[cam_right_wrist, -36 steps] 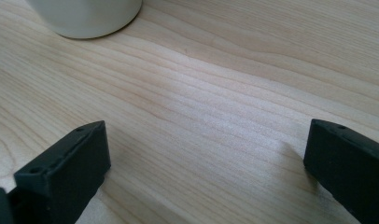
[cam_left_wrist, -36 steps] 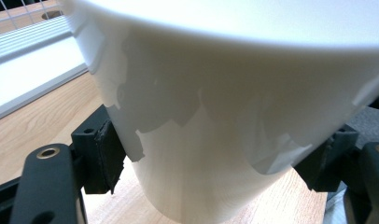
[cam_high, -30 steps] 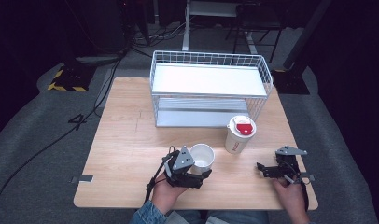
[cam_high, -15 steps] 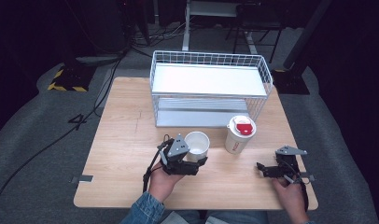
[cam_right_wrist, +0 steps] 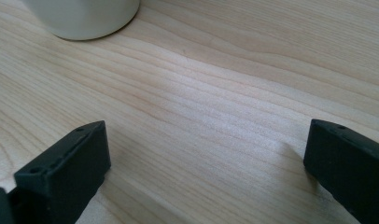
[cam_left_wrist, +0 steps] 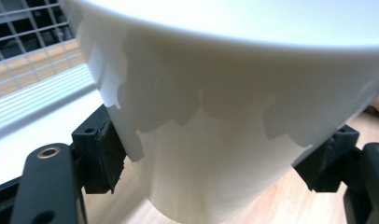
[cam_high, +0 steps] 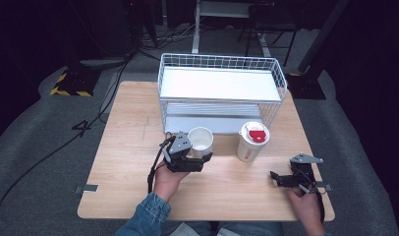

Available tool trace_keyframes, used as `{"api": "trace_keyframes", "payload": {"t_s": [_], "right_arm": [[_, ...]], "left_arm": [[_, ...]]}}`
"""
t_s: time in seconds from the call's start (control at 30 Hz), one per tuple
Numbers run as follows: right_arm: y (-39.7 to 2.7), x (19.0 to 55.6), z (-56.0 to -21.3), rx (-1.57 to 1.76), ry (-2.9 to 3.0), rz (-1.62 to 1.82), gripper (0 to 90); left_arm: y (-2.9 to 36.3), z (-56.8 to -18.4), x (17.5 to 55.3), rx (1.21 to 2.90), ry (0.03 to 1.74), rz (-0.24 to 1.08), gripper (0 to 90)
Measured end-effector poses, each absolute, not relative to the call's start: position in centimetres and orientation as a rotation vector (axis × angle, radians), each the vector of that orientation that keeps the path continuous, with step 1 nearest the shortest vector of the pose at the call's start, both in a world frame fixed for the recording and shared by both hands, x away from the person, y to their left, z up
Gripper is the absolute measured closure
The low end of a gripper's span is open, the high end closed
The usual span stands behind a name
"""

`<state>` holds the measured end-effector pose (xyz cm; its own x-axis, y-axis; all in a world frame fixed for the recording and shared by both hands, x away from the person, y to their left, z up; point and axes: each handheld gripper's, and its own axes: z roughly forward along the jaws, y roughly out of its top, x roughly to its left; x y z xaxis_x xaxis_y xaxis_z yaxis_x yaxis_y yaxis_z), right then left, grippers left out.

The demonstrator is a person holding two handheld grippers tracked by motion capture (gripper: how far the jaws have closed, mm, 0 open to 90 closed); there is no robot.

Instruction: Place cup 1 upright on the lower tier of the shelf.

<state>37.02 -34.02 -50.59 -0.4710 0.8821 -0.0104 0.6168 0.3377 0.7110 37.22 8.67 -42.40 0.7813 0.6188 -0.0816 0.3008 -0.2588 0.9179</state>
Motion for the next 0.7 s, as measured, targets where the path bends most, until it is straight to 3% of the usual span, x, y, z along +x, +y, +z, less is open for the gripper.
{"api": "trace_keyframes", "payload": {"t_s": [0.7], "right_arm": [[-34.0,37.0,-50.6,1.32,2.212,0.915,0.5]], "left_arm": [[10.2,-42.6,41.9,1.778,0.845,0.434,22.9]]}}
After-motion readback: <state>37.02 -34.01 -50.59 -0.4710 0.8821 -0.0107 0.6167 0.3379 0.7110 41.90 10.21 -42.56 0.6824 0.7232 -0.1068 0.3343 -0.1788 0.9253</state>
